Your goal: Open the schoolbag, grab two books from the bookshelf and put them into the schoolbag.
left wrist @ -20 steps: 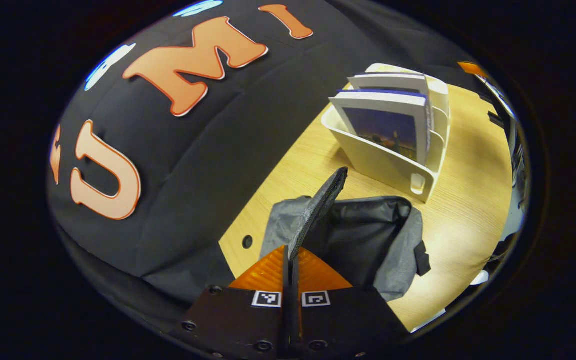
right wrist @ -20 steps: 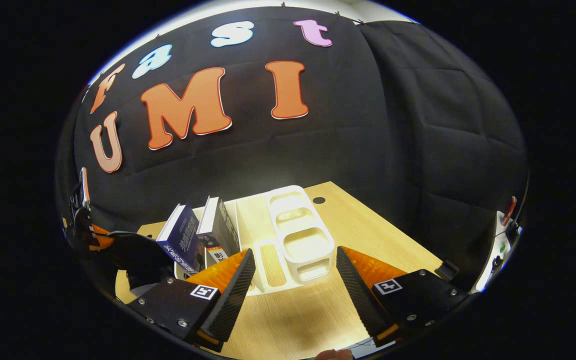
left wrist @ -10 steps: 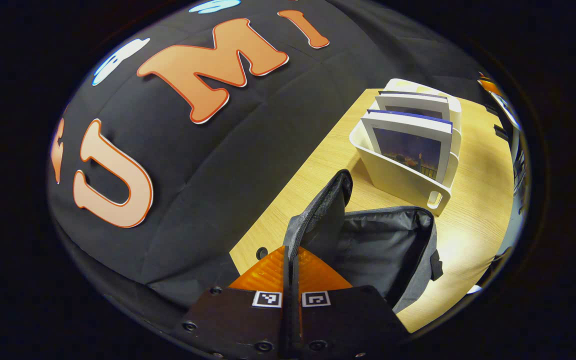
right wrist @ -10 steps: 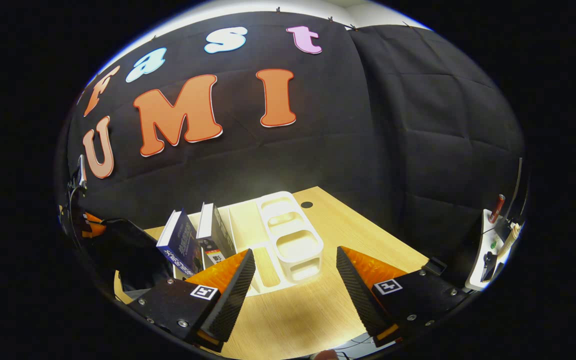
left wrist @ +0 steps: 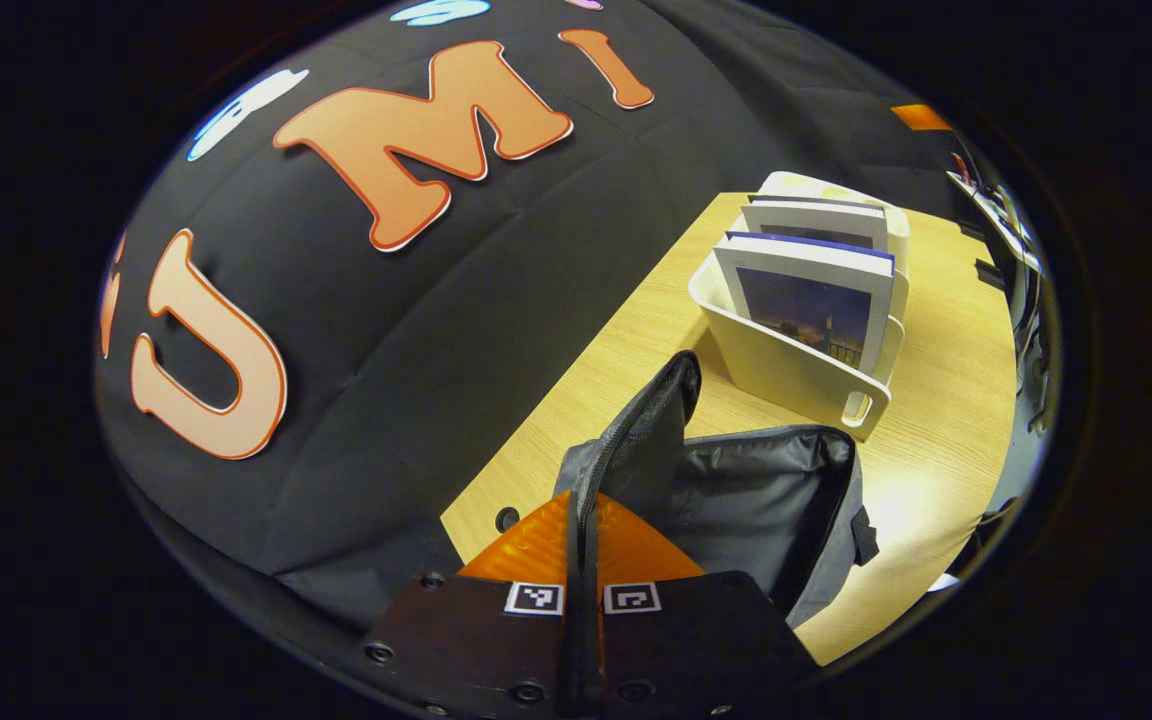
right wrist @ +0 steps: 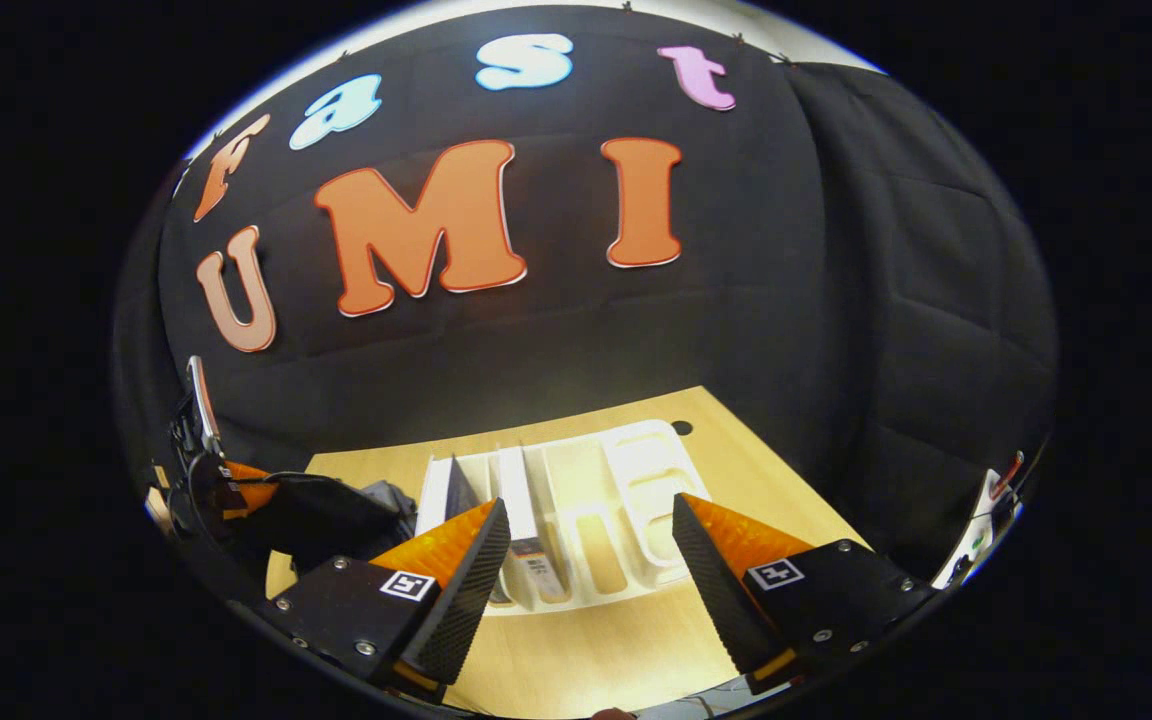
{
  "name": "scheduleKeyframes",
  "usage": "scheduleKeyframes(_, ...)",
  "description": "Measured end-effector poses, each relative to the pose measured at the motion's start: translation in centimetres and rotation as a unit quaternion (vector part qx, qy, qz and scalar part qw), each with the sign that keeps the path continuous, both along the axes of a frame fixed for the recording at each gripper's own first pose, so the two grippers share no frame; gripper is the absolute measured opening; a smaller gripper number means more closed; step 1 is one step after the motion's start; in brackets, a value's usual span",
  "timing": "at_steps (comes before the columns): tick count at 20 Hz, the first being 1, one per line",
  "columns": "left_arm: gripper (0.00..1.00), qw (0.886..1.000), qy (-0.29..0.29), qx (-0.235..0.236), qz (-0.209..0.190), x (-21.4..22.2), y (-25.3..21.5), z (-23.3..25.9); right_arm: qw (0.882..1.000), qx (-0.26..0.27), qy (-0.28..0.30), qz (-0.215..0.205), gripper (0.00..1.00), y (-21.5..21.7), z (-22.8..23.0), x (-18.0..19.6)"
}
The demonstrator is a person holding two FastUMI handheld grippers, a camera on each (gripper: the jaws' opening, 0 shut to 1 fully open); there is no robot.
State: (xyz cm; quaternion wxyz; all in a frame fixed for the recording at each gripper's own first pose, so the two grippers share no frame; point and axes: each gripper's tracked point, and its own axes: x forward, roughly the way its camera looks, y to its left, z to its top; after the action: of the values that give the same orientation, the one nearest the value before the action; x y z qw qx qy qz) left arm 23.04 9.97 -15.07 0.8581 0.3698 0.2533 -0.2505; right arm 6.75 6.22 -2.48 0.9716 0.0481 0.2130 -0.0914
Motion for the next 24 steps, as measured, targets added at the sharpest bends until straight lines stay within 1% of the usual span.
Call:
scheduleKeyframes(2, 0.01, 1.0, 0.002, -0.005, 0.001, 0.3, 0.5, 0.2, 0.998, 0.031, 0.042, 0.034, 0.97, 3.0, 0.3, 1.7)
scheduleKeyframes(3, 0.01, 1.0, 0.003, -0.007, 0.002, 0.5, 0.8, 0.1, 0.994, 0.043, 0.076, 0.059, 0.98, 5.2, -0.1, 2.9)
scheduleKeyframes(5, 0.01, 1.0, 0.005, -0.011, 0.004, 0.7, 1.0, -0.1, 0.986, 0.057, 0.132, 0.091, 0.98, 8.0, -1.1, 4.1)
scheduleKeyframes(7, 0.01, 1.0, 0.006, -0.011, 0.004, 0.9, 1.2, -0.2, 0.977, 0.05, 0.175, 0.109, 0.98, 9.8, -2.0, 5.8)
scheduleKeyframes(8, 0.01, 1.0, 0.005, -0.011, 0.005, 0.9, 1.2, -0.3, 0.972, 0.032, 0.202, 0.114, 0.98, 10.3, -2.8, 6.9)
scheduleKeyframes(9, 0.01, 1.0, 0.007, -0.01, 0.004, 1.0, 1.1, -0.3, 0.968, 0.018, 0.222, 0.115, 0.98, 10.5, -3.6, 7.9)
scheduleKeyframes(10, 0.01, 1.0, 0.006, -0.01, 0.002, 1.1, 1.1, -0.2, 0.961, 0.018, 0.248, 0.118, 0.98, 11.3, -4.7, 8.9)
scheduleKeyframes(12, 0.01, 1.0, 0.006, -0.006, -0.001, 1.2, 1.0, -0.1, 0.95, 0.028, 0.288, 0.113, 0.98, 12.3, -6.5, 9.8)
scheduleKeyframes(15, 0.01, 1.0, 0.008, -0.011, 0.002, 1.1, 1.1, -0.3, 0.935, 0.008, 0.336, 0.108, 0.99, 12.3, -10.1, 11.6)
scheduleKeyframes(16, 0.01, 1.0, 0.011, -0.011, 0.002, 1.0, 1.0, -0.3, 0.933, 0.003, 0.347, 0.098, 0.99, 12.1, -11.3, 12.2)
scheduleKeyframes(17, 0.01, 1.0, 0.011, -0.011, 0.003, 1.0, 1.1, -0.4, 0.929, 0.004, 0.356, 0.097, 0.87, 12.3, -11.9, 12.4)
scheduleKeyframes(18, 0.01, 1.0, 0.011, -0.01, 0.003, 1.0, 1.1, -0.4, 0.928, 0.007, 0.361, 0.094, 0.99, 12.4, -12.6, 12.7)
scheduleKeyframes(20, 0.01, 1.0, 0.011, -0.011, 0.005, 1.0, 1.1, -0.2, 0.923, 0.008, 0.375, 0.092, 0.97, 12.5, -14.1, 13.1)
scheduleKeyframes(22, 0.01, 1.0, 0.015, -0.012, 0.007, 0.9, 1.1, -0.4, 0.919, 0.011, 0.386, 0.084, 0.93, 12.5, -15.3, 13.2)
scheduleKeyframes(24, 0.01, 1.0, 0.018, -0.01, 0.007, 0.9, 1.1, -0.5, 0.916, 0.016, 0.394, 0.08, 0.85, 12.5, -16.5, 13.4)
